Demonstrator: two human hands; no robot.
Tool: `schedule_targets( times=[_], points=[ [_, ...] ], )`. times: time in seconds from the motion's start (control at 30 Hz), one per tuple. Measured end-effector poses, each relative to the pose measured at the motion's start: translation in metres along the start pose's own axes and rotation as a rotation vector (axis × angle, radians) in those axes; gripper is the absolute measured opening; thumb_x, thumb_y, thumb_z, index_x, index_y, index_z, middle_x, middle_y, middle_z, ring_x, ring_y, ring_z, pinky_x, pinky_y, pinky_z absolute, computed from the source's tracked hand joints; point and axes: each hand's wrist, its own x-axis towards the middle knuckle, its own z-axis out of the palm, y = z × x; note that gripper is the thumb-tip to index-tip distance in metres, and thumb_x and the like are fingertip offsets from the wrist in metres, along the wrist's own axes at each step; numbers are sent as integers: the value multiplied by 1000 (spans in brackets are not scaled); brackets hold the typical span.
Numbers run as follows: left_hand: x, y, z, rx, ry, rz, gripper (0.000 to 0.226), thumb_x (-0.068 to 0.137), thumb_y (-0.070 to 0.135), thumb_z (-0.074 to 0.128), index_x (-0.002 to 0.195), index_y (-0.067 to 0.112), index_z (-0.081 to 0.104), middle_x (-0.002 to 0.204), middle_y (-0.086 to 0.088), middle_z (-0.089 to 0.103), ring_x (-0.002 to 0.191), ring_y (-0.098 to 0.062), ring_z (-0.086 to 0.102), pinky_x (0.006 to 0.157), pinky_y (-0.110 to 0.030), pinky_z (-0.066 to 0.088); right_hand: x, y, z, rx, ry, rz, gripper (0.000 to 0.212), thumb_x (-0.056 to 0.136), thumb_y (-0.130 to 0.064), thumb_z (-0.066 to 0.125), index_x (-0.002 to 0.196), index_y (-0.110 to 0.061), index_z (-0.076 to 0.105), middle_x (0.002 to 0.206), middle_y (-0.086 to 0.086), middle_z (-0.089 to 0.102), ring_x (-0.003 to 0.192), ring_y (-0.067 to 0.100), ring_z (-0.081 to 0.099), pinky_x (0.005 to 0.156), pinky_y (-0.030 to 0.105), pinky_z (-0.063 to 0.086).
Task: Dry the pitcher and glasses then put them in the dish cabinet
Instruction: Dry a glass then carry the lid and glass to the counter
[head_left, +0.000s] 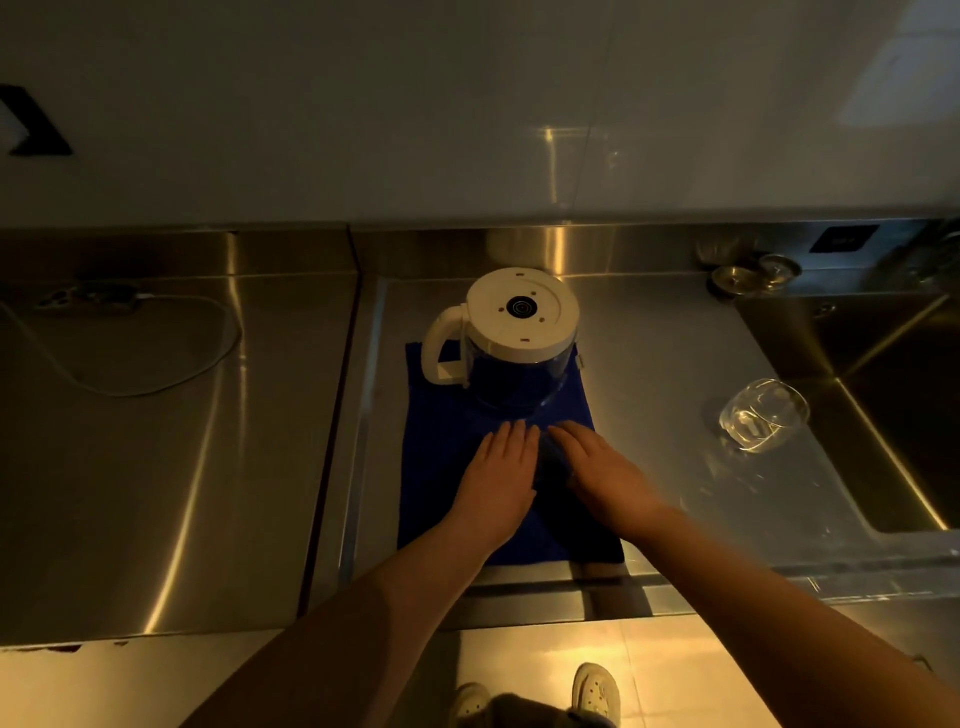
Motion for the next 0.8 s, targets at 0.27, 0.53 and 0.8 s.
schedule_targets(
  times=[0.27, 0.53, 0.8],
  points=[
    [-8, -14, -3, -229, 98, -97, 81, 96, 37, 49, 151, 9, -3, 159, -9, 9, 146, -23, 9, 119, -32, 13, 9, -17, 6, 223, 25, -77, 71, 93, -16, 48, 148, -27, 5, 153, -13, -2, 137, 1, 10, 108, 14, 12],
    [-26, -36, -7, -427, 137, -173, 84, 93, 42, 54, 152, 15, 0, 158, -10, 14, 140, -22, 28, 111, -30, 29, 22, -44, 26, 215, 124, -193, 70, 87, 0, 57, 144, -23, 24, 151, 1, 27, 139, 13, 24, 113, 33, 24],
    [-32, -54, 1, -187, 109, -108, 75, 101, 35, 39, 150, 6, -9, 159, -11, -11, 146, -23, -11, 116, -30, -7, 17, -54, 36, 166, 131, -184, 68, 85, 0, 60, 141, -19, 26, 150, 1, 26, 137, 13, 20, 110, 31, 22]
  ],
)
